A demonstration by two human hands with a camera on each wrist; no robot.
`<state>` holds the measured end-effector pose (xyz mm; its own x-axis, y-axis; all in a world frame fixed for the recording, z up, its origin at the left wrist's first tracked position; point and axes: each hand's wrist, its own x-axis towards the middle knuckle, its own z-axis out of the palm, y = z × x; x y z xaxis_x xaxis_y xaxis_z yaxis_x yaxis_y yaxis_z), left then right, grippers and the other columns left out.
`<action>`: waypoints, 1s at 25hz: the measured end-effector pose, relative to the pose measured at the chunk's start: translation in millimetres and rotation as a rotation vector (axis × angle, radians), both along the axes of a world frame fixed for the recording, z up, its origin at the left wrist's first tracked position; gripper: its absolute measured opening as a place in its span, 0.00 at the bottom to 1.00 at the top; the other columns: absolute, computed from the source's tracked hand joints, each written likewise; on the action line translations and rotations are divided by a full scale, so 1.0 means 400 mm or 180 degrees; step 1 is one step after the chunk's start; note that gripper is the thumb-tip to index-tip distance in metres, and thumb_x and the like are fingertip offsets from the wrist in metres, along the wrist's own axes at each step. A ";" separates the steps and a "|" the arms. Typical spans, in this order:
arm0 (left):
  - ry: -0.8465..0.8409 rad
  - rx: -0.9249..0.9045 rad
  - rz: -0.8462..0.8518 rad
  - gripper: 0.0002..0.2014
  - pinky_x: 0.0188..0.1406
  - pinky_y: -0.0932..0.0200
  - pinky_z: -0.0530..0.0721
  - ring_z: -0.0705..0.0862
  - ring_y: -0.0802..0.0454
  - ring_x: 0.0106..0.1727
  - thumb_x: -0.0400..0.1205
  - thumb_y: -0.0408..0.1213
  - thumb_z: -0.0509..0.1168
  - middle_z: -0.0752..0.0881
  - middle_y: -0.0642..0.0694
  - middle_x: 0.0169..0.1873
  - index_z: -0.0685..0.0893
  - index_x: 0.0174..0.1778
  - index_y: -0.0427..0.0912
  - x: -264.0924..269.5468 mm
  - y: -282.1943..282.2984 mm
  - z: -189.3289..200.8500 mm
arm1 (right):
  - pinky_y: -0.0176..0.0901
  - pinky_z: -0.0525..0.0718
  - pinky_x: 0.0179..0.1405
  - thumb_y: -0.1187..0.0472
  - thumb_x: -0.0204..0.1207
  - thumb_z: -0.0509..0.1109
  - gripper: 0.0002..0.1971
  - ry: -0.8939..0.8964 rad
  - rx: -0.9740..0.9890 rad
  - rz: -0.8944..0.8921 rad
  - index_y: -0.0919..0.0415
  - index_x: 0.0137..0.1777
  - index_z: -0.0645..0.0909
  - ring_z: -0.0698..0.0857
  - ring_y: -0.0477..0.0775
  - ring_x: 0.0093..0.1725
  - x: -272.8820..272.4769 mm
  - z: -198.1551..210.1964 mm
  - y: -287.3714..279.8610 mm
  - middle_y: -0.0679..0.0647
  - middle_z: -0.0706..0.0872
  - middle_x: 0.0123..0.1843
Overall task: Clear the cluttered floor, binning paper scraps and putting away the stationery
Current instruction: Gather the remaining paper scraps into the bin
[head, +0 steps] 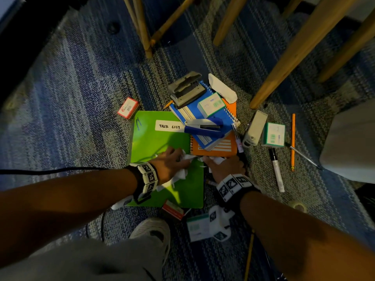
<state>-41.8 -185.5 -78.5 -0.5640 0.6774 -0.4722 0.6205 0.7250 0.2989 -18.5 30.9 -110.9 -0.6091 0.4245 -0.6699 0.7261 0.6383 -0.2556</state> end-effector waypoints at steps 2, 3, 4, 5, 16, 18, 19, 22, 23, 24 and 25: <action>-0.0205 0.0095 -0.0157 0.26 0.37 0.40 0.84 0.80 0.34 0.45 0.72 0.33 0.72 0.81 0.33 0.53 0.76 0.66 0.44 -0.007 0.004 -0.007 | 0.59 0.73 0.63 0.27 0.67 0.67 0.47 -0.0192 0.0270 0.0342 0.64 0.74 0.64 0.73 0.70 0.69 -0.021 0.003 -0.007 0.66 0.70 0.70; -0.0356 0.0146 -0.0031 0.28 0.45 0.40 0.84 0.80 0.33 0.50 0.72 0.33 0.72 0.80 0.34 0.57 0.75 0.70 0.43 -0.014 0.011 0.000 | 0.57 0.75 0.59 0.34 0.74 0.67 0.33 0.0006 0.0143 0.0565 0.62 0.64 0.71 0.77 0.69 0.66 -0.027 0.001 0.001 0.66 0.75 0.64; -0.0500 0.0104 0.0150 0.27 0.56 0.43 0.81 0.79 0.33 0.58 0.76 0.33 0.69 0.78 0.35 0.64 0.73 0.73 0.41 -0.024 0.026 0.019 | 0.55 0.77 0.55 0.44 0.80 0.64 0.18 0.0142 -0.0024 0.0969 0.60 0.49 0.73 0.81 0.66 0.60 -0.026 0.002 0.020 0.65 0.79 0.55; -0.0755 0.0060 0.0362 0.24 0.63 0.48 0.77 0.76 0.37 0.65 0.80 0.34 0.65 0.77 0.38 0.67 0.74 0.73 0.41 -0.036 0.046 0.041 | 0.52 0.77 0.50 0.53 0.84 0.60 0.13 0.0142 -0.0168 0.1510 0.59 0.41 0.71 0.83 0.63 0.55 -0.025 0.009 0.043 0.62 0.80 0.47; -0.1840 0.2204 0.1279 0.10 0.51 0.59 0.84 0.83 0.57 0.38 0.64 0.24 0.56 0.77 0.48 0.33 0.75 0.31 0.45 -0.267 0.381 0.501 | 0.32 0.73 0.37 0.56 0.86 0.59 0.17 0.0186 -0.1010 0.2313 0.58 0.34 0.72 0.72 0.49 0.29 -0.092 0.471 0.325 0.53 0.74 0.30; -0.1738 0.2500 0.1239 0.09 0.30 0.74 0.72 0.75 0.70 0.26 0.61 0.25 0.58 0.74 0.54 0.27 0.71 0.30 0.45 -0.274 0.483 0.649 | 0.45 0.72 0.39 0.52 0.84 0.61 0.17 0.0542 -0.0841 0.2060 0.60 0.35 0.72 0.74 0.55 0.31 -0.098 0.589 0.410 0.61 0.75 0.32; -0.1703 0.2608 0.1129 0.10 0.26 0.75 0.69 0.73 0.72 0.24 0.63 0.25 0.60 0.74 0.56 0.25 0.70 0.30 0.44 -0.273 0.535 0.711 | 0.46 0.70 0.37 0.53 0.84 0.61 0.17 0.0762 -0.0799 0.1968 0.63 0.36 0.72 0.73 0.56 0.31 -0.096 0.648 0.448 0.63 0.75 0.32; -0.1659 0.2804 0.0907 0.15 0.28 0.81 0.71 0.83 0.72 0.33 0.76 0.15 0.61 0.87 0.47 0.42 0.79 0.49 0.39 -0.263 0.696 0.843 | 0.35 0.67 0.28 0.60 0.84 0.61 0.17 0.1458 -0.0608 0.1436 0.65 0.33 0.73 0.69 0.44 0.26 -0.076 0.814 0.565 0.48 0.72 0.24; -0.1587 0.2903 0.0943 0.18 0.31 0.81 0.72 0.85 0.66 0.44 0.78 0.15 0.59 0.86 0.42 0.52 0.79 0.60 0.36 -0.261 0.743 0.874 | 0.34 0.66 0.27 0.61 0.83 0.62 0.18 0.1633 -0.0484 0.1248 0.65 0.31 0.73 0.69 0.44 0.24 -0.071 0.855 0.603 0.47 0.71 0.21; -0.1583 0.2999 0.1044 0.21 0.33 0.79 0.74 0.84 0.59 0.51 0.79 0.17 0.59 0.84 0.41 0.55 0.78 0.66 0.36 -0.260 0.789 0.892 | 0.34 0.67 0.26 0.61 0.83 0.63 0.19 0.1712 -0.0354 0.1065 0.66 0.30 0.74 0.70 0.44 0.22 -0.065 0.885 0.642 0.47 0.73 0.20; -0.1636 0.3114 0.1138 0.20 0.34 0.75 0.75 0.82 0.54 0.50 0.78 0.20 0.61 0.83 0.44 0.52 0.81 0.64 0.39 -0.255 0.839 0.915 | 0.36 0.70 0.27 0.60 0.82 0.64 0.19 0.1774 -0.0265 0.0875 0.69 0.30 0.76 0.72 0.44 0.22 -0.055 0.909 0.687 0.50 0.76 0.21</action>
